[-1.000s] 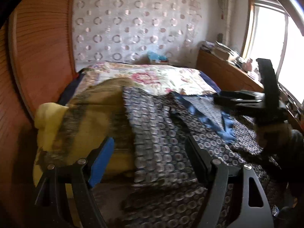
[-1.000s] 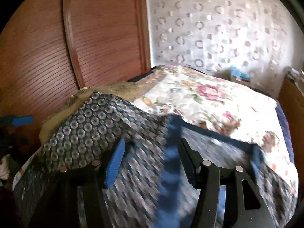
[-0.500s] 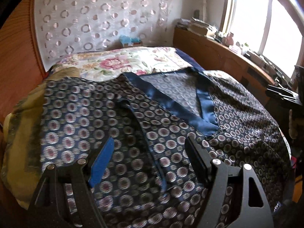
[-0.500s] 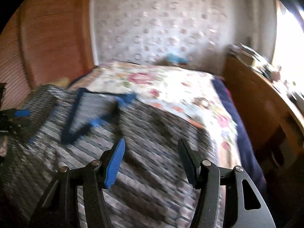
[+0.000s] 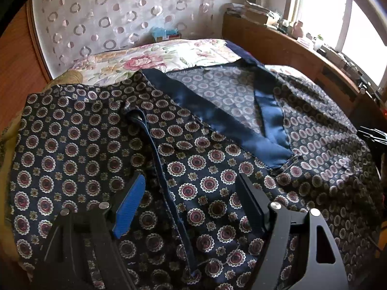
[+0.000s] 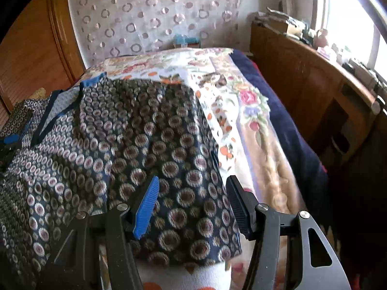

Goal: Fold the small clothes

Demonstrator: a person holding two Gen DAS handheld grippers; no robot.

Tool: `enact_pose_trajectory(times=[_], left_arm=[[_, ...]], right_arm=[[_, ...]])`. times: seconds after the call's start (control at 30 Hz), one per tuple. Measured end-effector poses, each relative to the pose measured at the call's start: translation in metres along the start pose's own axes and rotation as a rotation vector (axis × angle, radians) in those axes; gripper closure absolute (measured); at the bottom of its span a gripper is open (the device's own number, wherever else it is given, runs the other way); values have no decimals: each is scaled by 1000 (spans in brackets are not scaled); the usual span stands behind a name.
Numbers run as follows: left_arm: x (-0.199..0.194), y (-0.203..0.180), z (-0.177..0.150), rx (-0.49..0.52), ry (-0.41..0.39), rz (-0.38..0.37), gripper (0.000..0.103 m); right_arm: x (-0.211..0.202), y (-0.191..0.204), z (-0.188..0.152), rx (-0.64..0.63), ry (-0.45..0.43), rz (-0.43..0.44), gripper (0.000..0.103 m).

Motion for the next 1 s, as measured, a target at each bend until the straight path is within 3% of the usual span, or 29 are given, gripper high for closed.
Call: enact_pose_trajectory(times=[0.23,0.33,0.43,0.53,0.6,0.83,1.0], left_arm=[[5,-3,-1,21,-2,23,24],[8,-5,0,25,1,19,17],[12,-10,0,47,19,7,7],[15,-11,0,53,29,5,1],[15,-11,0,53,30,3,1],[15,-11,0,52,29,6,1],[15,-11,0,51,29,6,1]], right_arm=[[-16,4,-26,37,43,50,44],[-21,12,-46,57,55,81,50],[-31,-11,-21,51,75,92,61],[-28,-10,-13,23,82,63,71],[-31,-12,-11,-15,80,6,93],[-39,12,4,-77,11,1,100],[-47,52,33,-90,-96,114,100]])
Point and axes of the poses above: each gripper's, at about its wrist camera, not at the fingertips, and x roughly the way its jaws point, y to its left, z to its top, the point moved 8 cm from there along x, roughly the way its jaws point, and after that the axes turned 2 degrees about -y, right-handed, at the moved point
